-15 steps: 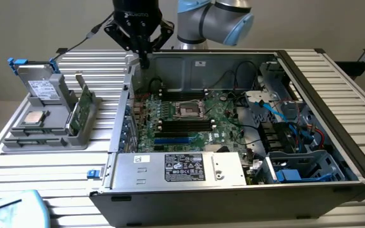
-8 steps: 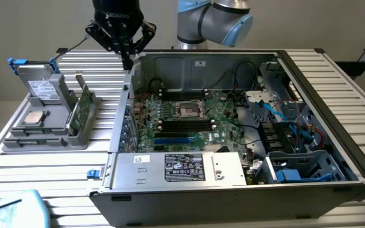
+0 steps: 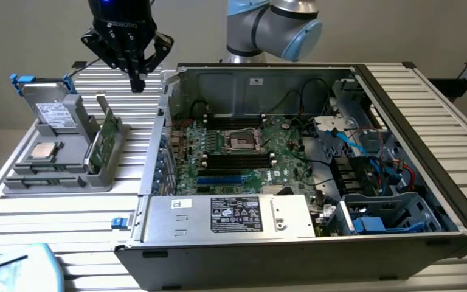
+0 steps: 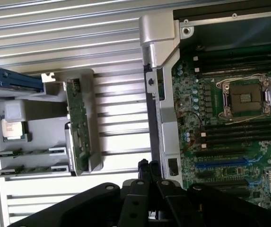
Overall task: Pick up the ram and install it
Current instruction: 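Reach for the ram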
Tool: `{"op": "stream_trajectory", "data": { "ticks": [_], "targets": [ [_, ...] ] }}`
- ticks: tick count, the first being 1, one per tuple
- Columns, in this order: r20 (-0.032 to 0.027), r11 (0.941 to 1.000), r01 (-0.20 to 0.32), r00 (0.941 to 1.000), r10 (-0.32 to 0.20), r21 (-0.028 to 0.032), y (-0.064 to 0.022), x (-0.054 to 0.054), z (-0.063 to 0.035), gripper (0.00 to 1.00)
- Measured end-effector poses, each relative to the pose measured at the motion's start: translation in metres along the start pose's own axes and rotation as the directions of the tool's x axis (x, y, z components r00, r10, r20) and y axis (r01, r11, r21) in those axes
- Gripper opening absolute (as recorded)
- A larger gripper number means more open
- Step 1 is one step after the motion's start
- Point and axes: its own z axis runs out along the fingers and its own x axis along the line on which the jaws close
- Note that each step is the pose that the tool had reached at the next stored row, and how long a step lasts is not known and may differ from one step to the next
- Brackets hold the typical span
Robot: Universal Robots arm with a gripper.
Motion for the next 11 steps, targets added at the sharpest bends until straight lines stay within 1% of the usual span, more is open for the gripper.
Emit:
{"op": "stream_trajectory", "data": {
  "ticks": [11],
  "targets": [
    [-0.0001, 1.0000, 0.000, 1.0000, 0.000, -0.0001, -0.0079, 0.049, 0.0110, 0.11]
  ]
}}
